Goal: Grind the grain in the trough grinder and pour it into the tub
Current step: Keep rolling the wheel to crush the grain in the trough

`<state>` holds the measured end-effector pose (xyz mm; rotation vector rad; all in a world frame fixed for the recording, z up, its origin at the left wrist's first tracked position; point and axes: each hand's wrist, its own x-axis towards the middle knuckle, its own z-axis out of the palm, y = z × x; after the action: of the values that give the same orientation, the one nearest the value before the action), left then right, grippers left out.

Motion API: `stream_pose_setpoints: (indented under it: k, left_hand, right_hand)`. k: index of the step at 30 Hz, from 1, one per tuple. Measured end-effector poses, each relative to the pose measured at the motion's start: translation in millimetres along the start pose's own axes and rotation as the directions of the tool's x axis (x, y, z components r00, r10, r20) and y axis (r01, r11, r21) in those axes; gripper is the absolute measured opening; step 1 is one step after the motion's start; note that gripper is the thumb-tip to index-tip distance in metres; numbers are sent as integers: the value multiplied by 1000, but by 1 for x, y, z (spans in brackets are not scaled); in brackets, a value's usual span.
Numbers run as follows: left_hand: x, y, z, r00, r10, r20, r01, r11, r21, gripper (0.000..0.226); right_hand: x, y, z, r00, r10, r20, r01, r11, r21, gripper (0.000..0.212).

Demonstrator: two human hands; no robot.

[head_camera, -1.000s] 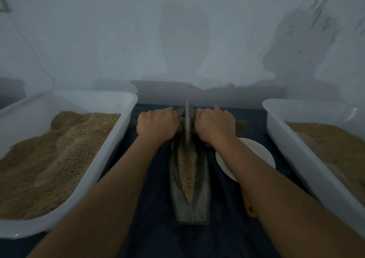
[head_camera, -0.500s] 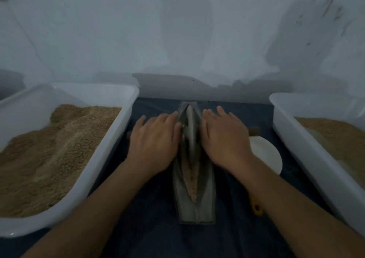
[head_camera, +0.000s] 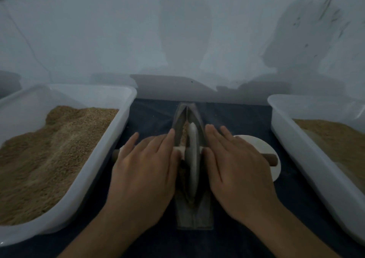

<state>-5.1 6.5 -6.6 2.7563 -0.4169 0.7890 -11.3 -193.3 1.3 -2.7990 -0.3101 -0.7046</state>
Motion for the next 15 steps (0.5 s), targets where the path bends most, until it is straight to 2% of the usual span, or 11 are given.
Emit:
stream_pose_setpoints:
  k: [5,8,10,12,15]
  left_hand:
    - [61,-6,23,991,-29,131,29,1000,0,45]
    - [111,-18,47,965,-153,212,141,987,72,35]
    - [121,-24,54,948,-191,257,167,980,113,34]
    - [106,-21,48,959,-140,246,107,984,143,37]
    - [58,-13,30,995,-38,97,30,996,85,43]
  right_hand:
    - [61,9,21,972,111,205,-102,993,-55,66]
    - [111,13,37,945,236,227,-220,971,-95,59]
    - [123,10,39,944,243,224,-217,967,-136,58]
    - [113,6,35,959,194,205,-161,973,-168,58]
    - [66,3,20,974,103,201,-82,991,-110,65]
